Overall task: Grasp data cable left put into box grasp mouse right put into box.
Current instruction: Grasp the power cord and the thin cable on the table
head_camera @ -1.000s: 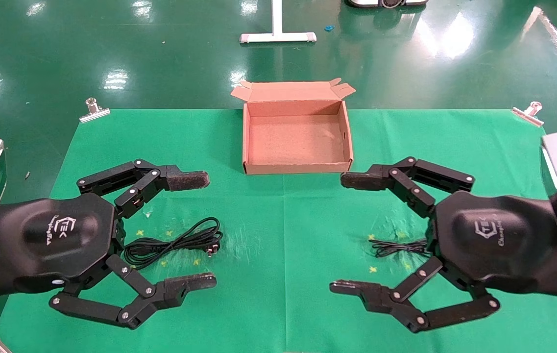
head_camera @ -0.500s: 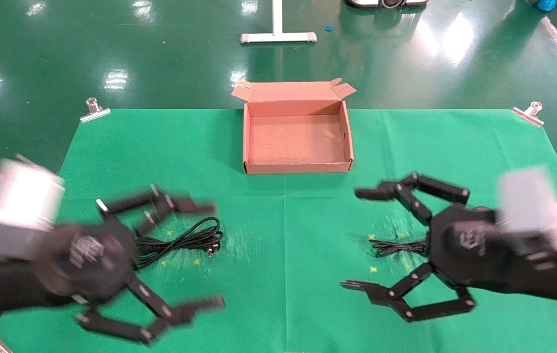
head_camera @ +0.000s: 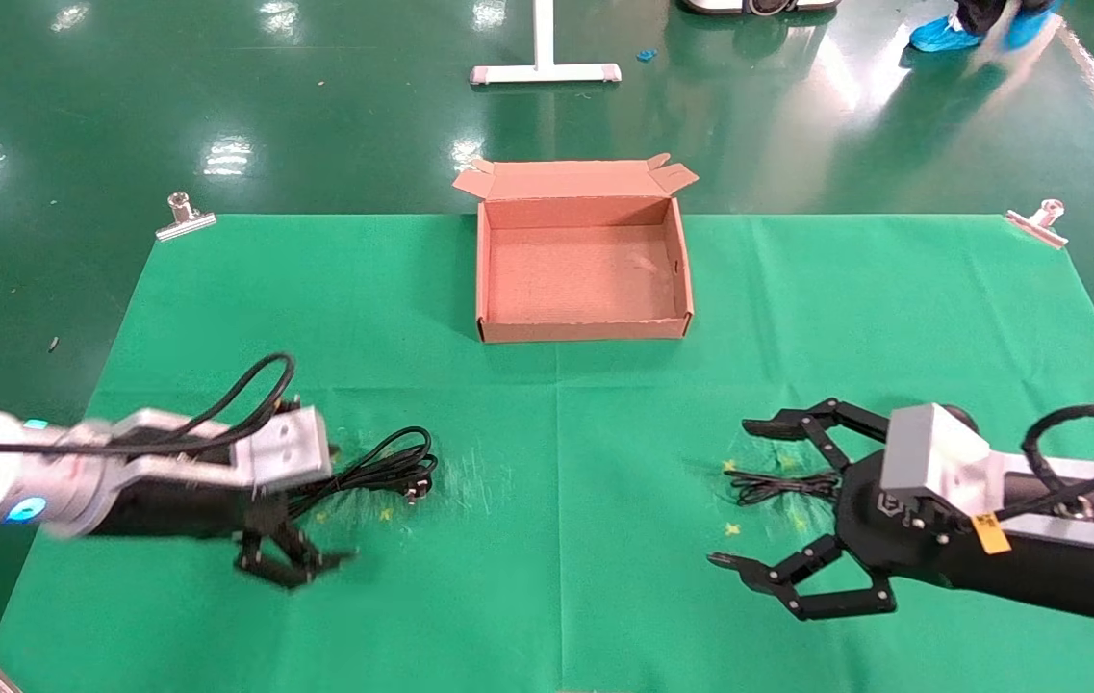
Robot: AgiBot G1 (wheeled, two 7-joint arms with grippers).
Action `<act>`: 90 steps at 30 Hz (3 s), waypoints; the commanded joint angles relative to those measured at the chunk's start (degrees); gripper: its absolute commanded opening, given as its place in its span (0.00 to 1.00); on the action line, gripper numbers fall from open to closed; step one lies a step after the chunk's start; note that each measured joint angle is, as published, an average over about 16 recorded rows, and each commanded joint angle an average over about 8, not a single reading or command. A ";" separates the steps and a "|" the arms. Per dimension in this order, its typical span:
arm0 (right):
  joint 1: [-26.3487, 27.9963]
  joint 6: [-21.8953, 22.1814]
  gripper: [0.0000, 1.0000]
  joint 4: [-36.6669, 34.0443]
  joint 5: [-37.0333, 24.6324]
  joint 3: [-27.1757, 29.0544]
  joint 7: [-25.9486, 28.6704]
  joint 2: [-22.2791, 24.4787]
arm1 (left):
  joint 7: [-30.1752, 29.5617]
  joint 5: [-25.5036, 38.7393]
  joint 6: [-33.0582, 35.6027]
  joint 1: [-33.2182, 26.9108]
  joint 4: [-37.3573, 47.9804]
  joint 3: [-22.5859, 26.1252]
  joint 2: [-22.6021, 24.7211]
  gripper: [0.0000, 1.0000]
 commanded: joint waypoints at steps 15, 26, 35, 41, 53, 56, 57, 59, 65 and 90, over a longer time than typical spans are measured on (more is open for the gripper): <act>-2.38 1.14 1.00 -0.74 0.47 0.54 -1.02 0.50 | -8.40 13.81 -2.51 -2.92 0.67 3.83 5.96 1.00; -2.93 1.51 1.00 -1.24 0.13 0.70 -1.65 0.93 | -9.83 18.82 -3.80 -2.55 0.36 5.10 6.67 1.00; -3.23 1.79 1.00 -1.26 -0.43 0.58 -2.00 1.03 | -11.43 19.63 -4.03 -2.42 0.18 4.95 6.70 1.00; -2.63 3.43 1.00 -1.59 -4.94 -0.98 -0.47 1.30 | -11.49 19.59 -3.67 -2.55 0.20 5.03 6.77 1.00; 6.68 7.45 1.00 -9.06 -22.62 -8.18 6.59 -5.48 | -11.47 19.56 -3.62 -2.58 0.22 5.04 6.77 1.00; 8.94 7.46 1.00 -11.58 -24.13 -8.93 7.17 -7.41 | -11.47 19.56 -3.62 -2.58 0.22 5.04 6.77 1.00; 9.57 7.48 1.00 -12.35 -24.55 -9.14 7.29 -7.97 | -11.47 19.56 -3.62 -2.58 0.22 5.04 6.77 1.00; 10.58 7.45 1.00 -13.68 -25.28 -9.54 7.48 -8.90 | -11.47 19.56 -3.62 -2.58 0.22 5.04 6.77 1.00; 12.31 7.26 1.00 -16.21 -26.88 -10.45 7.90 -10.44 | -11.49 19.58 -3.63 -2.58 0.22 5.06 6.79 1.00; 12.27 6.76 0.00 -16.48 -26.53 -10.42 7.89 -10.38 | -10.88 19.36 -3.73 -2.83 1.14 5.06 7.01 0.00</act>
